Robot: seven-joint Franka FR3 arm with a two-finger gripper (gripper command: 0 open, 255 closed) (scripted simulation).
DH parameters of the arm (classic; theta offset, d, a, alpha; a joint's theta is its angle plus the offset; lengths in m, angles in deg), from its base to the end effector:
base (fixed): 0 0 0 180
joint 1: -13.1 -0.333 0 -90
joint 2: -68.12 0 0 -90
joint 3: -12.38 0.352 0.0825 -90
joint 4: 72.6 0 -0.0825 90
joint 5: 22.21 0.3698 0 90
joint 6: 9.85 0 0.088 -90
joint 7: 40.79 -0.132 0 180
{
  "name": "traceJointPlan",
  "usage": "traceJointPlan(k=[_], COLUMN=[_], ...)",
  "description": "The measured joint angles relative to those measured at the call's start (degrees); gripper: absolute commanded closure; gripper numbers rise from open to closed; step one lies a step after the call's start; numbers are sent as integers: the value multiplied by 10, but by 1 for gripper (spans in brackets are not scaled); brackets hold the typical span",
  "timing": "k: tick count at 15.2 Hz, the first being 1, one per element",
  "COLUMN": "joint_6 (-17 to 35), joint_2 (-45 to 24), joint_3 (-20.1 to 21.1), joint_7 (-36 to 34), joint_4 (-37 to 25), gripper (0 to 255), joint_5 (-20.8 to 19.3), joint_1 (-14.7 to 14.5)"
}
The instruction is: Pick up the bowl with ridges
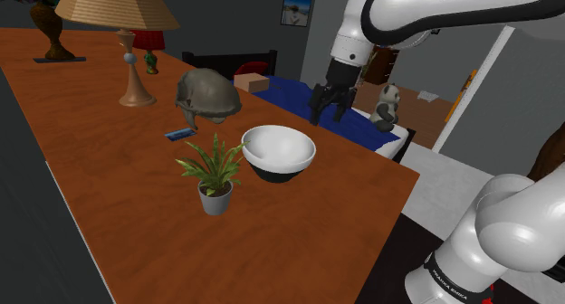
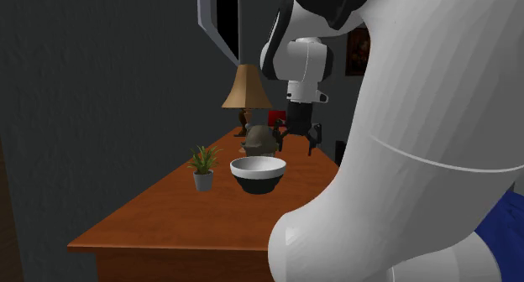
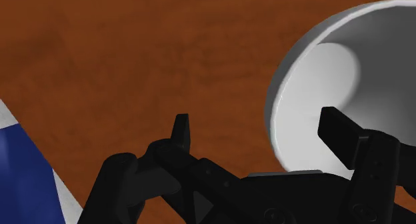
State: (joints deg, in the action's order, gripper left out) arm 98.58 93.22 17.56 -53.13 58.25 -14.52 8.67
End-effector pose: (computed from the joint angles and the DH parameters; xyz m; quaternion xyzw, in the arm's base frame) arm 0.3900 0.0838 0.5376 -0.9976 0.0473 -0.0142 0.0484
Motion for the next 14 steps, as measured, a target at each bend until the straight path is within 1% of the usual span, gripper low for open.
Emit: traceJointPlan(k=[4,11,12,14], joint_6=[33,87,90,93], joint_2=[-63,-81,-82,-82], joint_3=[21,25,25,25], joint_7=[-25,-24,-23,-23], joint_4=[-37,-1,1,3], gripper=[0,0,255,255], joint_5=[5,7,8,8], joint_1=[-8,-10,-10,-10])
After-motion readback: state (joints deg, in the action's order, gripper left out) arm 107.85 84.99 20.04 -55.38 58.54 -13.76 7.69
